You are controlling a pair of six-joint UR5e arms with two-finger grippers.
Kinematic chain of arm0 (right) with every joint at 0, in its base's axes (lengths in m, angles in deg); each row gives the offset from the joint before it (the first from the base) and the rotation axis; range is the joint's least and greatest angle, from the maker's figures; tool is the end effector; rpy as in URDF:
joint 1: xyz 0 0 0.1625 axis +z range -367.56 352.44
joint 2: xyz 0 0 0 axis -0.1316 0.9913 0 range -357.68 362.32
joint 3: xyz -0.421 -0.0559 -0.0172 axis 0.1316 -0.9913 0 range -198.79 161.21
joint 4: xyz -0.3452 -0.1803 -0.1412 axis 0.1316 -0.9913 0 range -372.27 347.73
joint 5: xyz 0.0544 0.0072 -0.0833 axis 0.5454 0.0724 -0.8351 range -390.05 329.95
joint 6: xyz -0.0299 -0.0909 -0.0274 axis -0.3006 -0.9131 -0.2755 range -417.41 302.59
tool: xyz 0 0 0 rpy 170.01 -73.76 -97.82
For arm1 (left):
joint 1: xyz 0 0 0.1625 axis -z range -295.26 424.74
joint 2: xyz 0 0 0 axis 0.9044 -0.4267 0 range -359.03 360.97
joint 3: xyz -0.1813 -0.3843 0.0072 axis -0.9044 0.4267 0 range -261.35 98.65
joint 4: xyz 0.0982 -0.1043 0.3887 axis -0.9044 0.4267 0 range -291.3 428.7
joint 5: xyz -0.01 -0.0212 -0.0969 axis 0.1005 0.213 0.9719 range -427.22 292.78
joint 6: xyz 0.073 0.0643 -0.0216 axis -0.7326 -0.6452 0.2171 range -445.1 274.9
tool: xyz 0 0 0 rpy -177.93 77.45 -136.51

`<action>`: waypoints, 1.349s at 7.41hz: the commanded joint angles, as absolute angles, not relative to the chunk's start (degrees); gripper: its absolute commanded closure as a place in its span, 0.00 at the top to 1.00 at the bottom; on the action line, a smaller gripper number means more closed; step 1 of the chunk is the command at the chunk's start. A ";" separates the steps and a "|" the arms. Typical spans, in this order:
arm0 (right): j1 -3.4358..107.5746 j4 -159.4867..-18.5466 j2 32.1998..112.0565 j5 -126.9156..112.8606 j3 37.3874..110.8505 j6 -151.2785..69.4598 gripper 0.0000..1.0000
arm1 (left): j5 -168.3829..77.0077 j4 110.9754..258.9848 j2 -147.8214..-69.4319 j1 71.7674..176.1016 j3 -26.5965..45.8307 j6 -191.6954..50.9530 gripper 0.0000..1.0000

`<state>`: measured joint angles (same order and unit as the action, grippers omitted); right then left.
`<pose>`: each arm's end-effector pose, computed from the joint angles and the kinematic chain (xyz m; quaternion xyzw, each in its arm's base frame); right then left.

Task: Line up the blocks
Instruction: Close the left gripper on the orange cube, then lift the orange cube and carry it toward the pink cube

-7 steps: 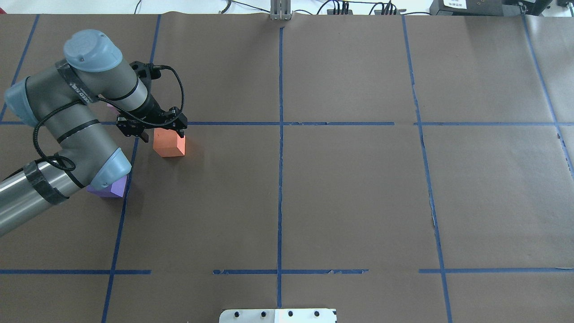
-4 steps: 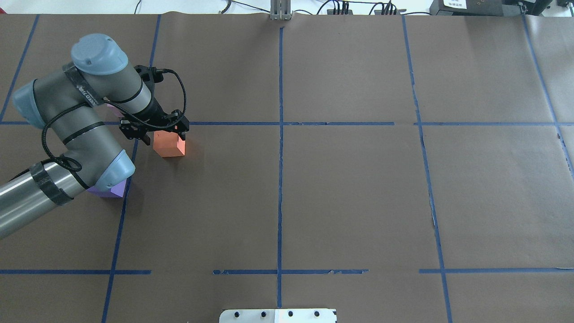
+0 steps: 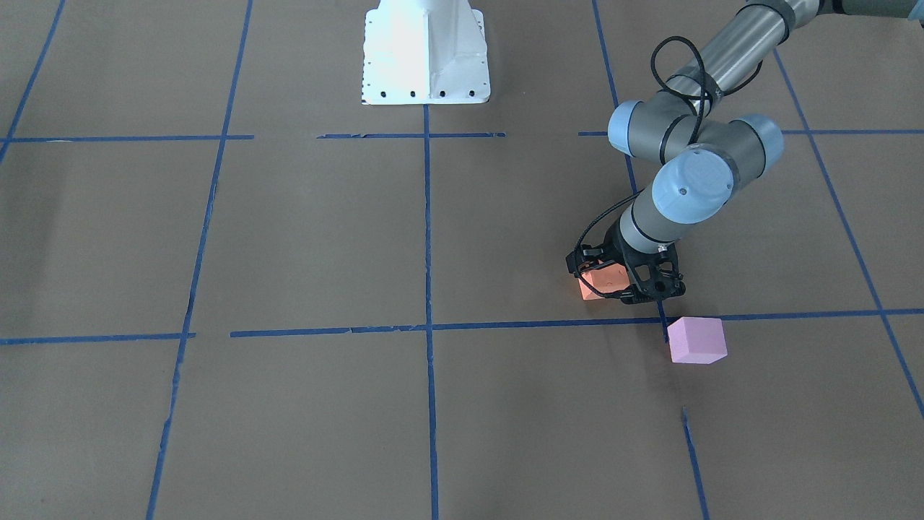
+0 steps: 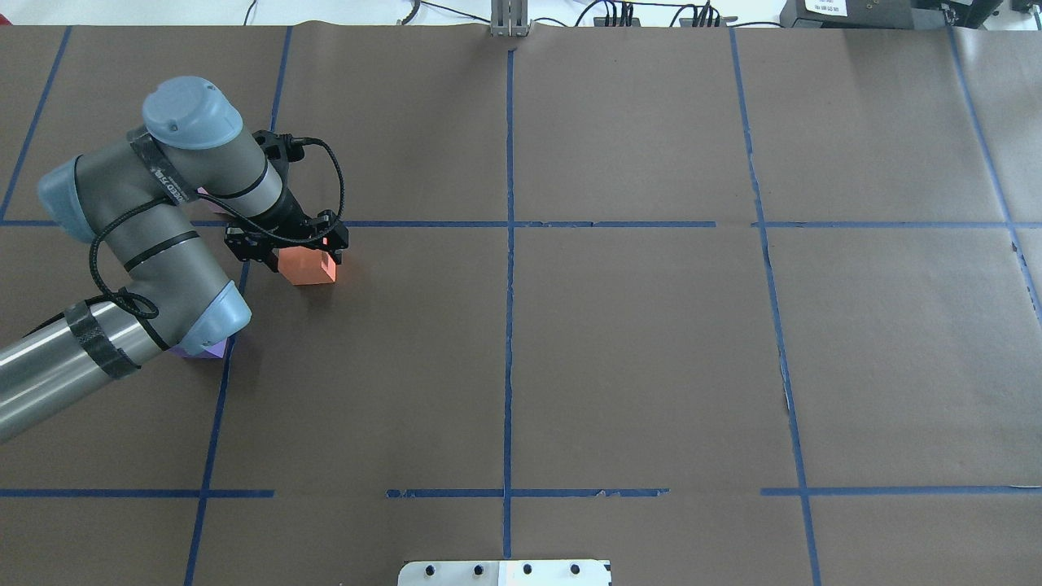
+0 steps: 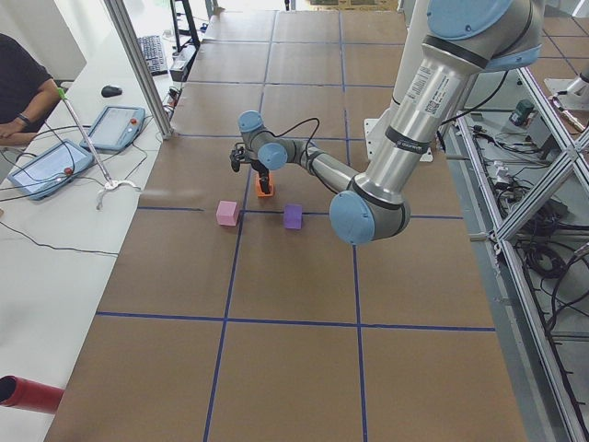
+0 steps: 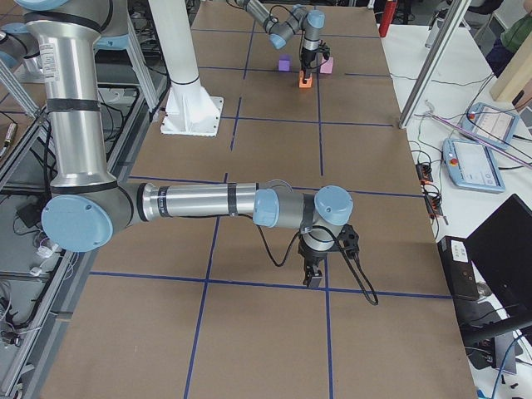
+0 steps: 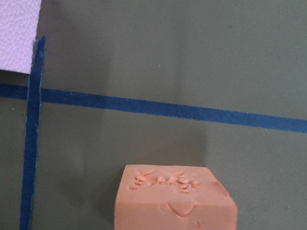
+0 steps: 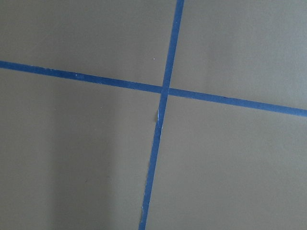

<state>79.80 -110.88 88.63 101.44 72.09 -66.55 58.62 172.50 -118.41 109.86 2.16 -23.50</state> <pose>0.0438 -0.5151 0.6369 -0.0128 -0.3552 -0.0834 0.9310 0.4394 -0.5475 0.3855 -0.0547 0.4147 -0.0355 0.9076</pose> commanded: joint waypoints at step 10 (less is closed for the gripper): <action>79.80 -110.88 88.63 101.43 72.09 -66.55 1.00 | 57.85 163.57 -115.42 116.66 14.23 -26.36 0.44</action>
